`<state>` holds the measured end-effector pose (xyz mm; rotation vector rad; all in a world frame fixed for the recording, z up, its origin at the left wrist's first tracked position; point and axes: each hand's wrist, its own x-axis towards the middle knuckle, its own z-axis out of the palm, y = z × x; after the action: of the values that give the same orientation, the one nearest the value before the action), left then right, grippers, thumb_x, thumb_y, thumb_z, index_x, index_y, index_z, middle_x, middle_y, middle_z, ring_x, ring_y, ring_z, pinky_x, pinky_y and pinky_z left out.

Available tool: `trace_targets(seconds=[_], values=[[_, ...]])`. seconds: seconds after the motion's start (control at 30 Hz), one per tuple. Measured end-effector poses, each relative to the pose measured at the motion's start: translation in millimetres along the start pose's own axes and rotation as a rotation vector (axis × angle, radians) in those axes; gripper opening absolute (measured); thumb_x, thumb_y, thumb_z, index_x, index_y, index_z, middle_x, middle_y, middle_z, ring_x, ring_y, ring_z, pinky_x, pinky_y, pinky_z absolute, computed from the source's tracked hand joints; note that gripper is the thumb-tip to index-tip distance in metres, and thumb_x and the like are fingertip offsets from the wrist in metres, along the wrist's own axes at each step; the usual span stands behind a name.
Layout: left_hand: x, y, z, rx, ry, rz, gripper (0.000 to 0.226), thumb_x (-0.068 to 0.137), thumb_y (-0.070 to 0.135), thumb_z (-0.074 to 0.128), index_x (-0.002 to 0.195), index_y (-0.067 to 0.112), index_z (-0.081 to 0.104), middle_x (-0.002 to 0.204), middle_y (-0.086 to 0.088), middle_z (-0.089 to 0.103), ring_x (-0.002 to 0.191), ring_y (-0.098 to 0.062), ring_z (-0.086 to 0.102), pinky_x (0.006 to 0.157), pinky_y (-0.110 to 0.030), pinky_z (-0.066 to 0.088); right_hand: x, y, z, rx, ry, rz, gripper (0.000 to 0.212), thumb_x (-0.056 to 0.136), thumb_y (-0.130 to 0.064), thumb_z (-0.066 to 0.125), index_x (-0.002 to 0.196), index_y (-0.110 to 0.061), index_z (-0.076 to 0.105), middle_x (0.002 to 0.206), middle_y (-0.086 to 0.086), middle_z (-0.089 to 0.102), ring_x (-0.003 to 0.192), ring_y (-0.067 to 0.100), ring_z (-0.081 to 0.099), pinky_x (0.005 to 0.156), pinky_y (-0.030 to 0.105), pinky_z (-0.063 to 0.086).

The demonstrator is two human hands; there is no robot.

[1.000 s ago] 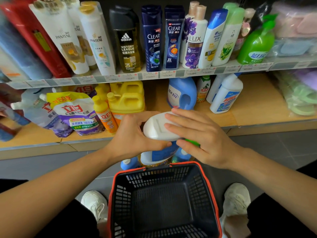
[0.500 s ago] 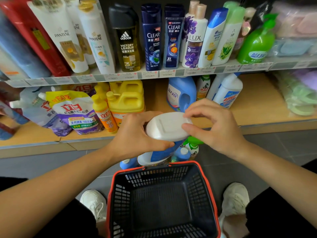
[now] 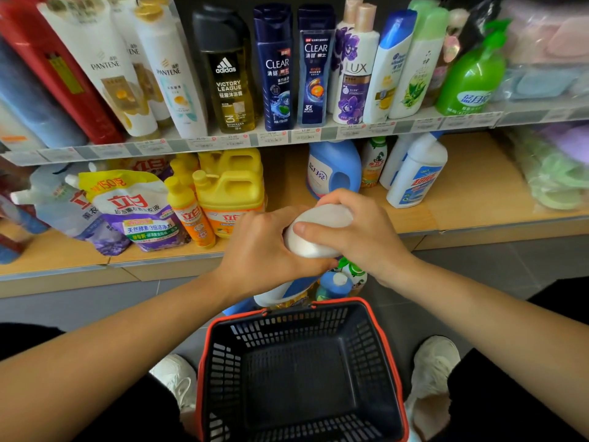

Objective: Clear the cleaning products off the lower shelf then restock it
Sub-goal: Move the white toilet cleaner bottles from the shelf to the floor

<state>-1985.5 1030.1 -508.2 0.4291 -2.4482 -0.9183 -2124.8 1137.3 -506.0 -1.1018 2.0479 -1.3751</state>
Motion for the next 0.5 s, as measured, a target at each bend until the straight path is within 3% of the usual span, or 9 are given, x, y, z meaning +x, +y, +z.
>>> trace_targets(seconds=[0.1, 0.2, 0.3, 0.5], values=[[-0.1, -1.2, 0.9, -0.013, -0.004, -0.013, 0.067, 0.063, 0.052, 0.086, 0.118, 0.017, 0.073, 0.091, -0.001, 0.076, 0.082, -0.022, 0.070, 0.067, -0.047, 0.054, 5.6, 6.7, 0.1, 0.072, 0.042, -0.027, 0.032, 0.073, -0.051, 0.080, 0.081, -0.021, 0.072, 0.083, -0.003, 0.071, 0.083, 0.013, 0.067, 0.075, 0.044, 0.055], [-0.5, -6.1, -2.4, -0.111, -0.017, -0.040, 0.067, 0.063, 0.048, 0.089, 0.123, 0.023, 0.071, 0.100, 0.006, 0.076, 0.091, -0.014, 0.071, 0.073, -0.044, 0.057, 12.4, 18.3, -5.5, 0.171, -0.020, -0.064, 0.004, 0.088, -0.031, 0.075, 0.089, -0.028, 0.077, 0.094, -0.009, 0.075, 0.095, 0.007, 0.068, 0.083, 0.036, 0.056], [1.6, -13.1, -6.7, -0.206, -0.016, -0.080, 0.063, 0.065, 0.039, 0.093, 0.123, 0.025, 0.072, 0.106, 0.011, 0.076, 0.100, -0.008, 0.070, 0.080, -0.042, 0.059, 19.2, 30.3, -12.9, 0.252, -0.052, -0.038, 0.017, 0.097, -0.019, 0.065, 0.106, -0.025, 0.077, 0.104, -0.010, 0.075, 0.102, 0.004, 0.066, 0.085, 0.026, 0.050], [8.9, -27.7, -9.2, -0.462, 0.060, -0.203, 0.050, 0.067, 0.024, 0.093, 0.114, 0.017, 0.075, 0.106, 0.008, 0.078, 0.098, -0.013, 0.074, 0.074, -0.028, 0.060, 25.1, 40.4, -21.4, 0.455, -0.102, 0.104, 0.026, 0.106, -0.014, 0.048, 0.117, -0.020, 0.071, 0.112, -0.001, 0.074, 0.104, 0.014, 0.071, 0.079, 0.027, 0.058]])
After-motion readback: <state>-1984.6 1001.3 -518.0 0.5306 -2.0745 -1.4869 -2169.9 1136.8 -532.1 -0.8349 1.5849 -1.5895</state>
